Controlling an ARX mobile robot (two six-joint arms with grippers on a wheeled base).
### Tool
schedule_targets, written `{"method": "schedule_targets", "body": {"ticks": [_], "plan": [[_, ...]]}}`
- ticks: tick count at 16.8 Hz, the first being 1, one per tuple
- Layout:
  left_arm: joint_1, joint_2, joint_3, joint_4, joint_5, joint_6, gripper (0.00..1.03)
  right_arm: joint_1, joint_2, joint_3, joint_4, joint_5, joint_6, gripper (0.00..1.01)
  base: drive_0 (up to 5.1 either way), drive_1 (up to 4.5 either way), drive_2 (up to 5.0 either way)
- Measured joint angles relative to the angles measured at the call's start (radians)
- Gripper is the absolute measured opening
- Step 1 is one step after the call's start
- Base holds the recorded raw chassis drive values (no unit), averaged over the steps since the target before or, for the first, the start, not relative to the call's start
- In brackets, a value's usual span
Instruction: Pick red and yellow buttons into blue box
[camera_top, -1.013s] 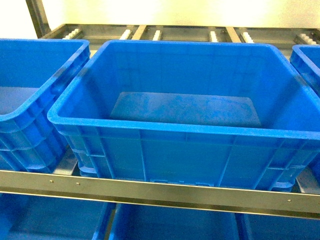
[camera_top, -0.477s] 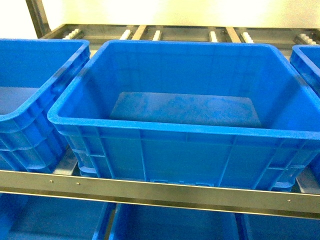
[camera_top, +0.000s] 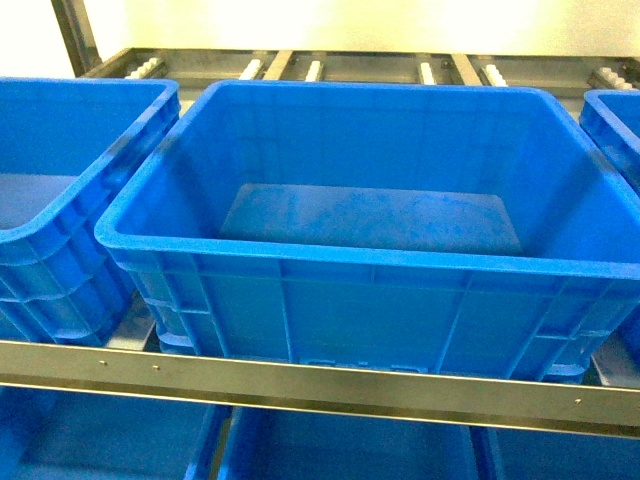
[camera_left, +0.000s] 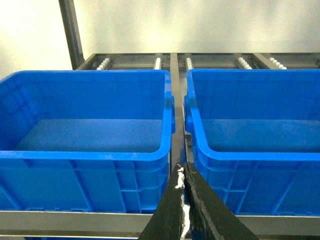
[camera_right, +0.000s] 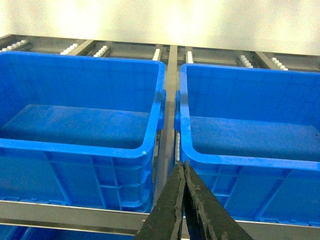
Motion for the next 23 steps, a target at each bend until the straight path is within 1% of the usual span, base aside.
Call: {"method": "schedule_targets", "body": {"ticks": [1, 2, 3, 4, 5, 6, 7, 8, 9, 14, 15, 19, 21, 22, 23], "plan": [[0.000, -0.011, 0.000, -0.011, 0.000, 0.000, 0.02, 0.000, -0.012, 0.000, -0.013, 0.000, 0.000, 0.02, 0.0, 0.00, 0.0], [0.000, -0.039, 0.001, -0.055, 0.000, 0.001, 0.02, 0.000, -0.026, 0.000, -0.027, 0.000, 0.000, 0.02, 0.0, 0.00, 0.0], [0.000, -0.090, 0.000, -0.131, -0.001, 0.000, 0.02, 0.000, -0.032, 0.000, -0.034, 0.000, 0.000, 0.02, 0.0, 0.00, 0.0], [0.000, -0.119, 0.000, -0.180, 0.002, 0.000, 0.02, 0.000, -0.037, 0.000, -0.038, 0.000, 0.000, 0.02, 0.0, 0.00, 0.0], [0.000, -0.146, 0.000, -0.201, 0.001, 0.000, 0.02, 0.000, -0.042, 0.000, -0.042, 0.000, 0.000, 0.02, 0.0, 0.00, 0.0], [0.000, -0.178, 0.000, -0.184, 0.001, 0.000, 0.02, 0.000, -0.073, 0.001, -0.090, 0.000, 0.000, 0.02, 0.0, 0.00, 0.0], [0.000, -0.175, 0.004, -0.187, -0.004, 0.000, 0.02, 0.000, -0.167, 0.001, -0.220, -0.003, 0.000, 0.02, 0.0, 0.00, 0.0], [0.000, -0.176, 0.000, -0.198, 0.000, 0.000, 0.02, 0.000, -0.208, 0.001, -0.199, -0.001, 0.000, 0.02, 0.0, 0.00, 0.0], [0.001, -0.176, 0.000, -0.189, -0.001, 0.000, 0.02, 0.000, -0.208, 0.000, -0.220, 0.000, 0.000, 0.02, 0.0, 0.00, 0.0], [0.001, -0.176, 0.000, -0.193, 0.000, 0.000, 0.02, 0.000, -0.208, 0.000, -0.218, 0.000, 0.000, 0.02, 0.0, 0.00, 0.0], [0.001, -0.176, 0.000, -0.193, 0.000, -0.001, 0.11, 0.000, -0.208, 0.000, -0.218, -0.001, 0.000, 0.06, 0.0, 0.00, 0.0], [0.001, -0.176, 0.000, -0.193, 0.000, -0.001, 0.58, 0.000, -0.208, 0.000, -0.218, 0.000, 0.000, 0.54, 0.0, 0.00, 0.0], [0.001, -0.176, 0.000, -0.193, 0.000, -0.001, 0.80, 0.000, -0.208, 0.000, -0.218, 0.000, 0.000, 0.76, 0.0, 0.00, 0.0], [0.001, -0.176, 0.000, -0.193, 0.000, -0.001, 0.93, 0.000, -0.208, 0.000, -0.218, 0.000, 0.000, 0.89, 0.0, 0.00, 0.0], [0.001, -0.176, 0.000, -0.193, 0.000, 0.000, 1.00, 0.000, -0.208, 0.000, -0.218, 0.000, 0.000, 0.99, 0.0, 0.00, 0.0]]}}
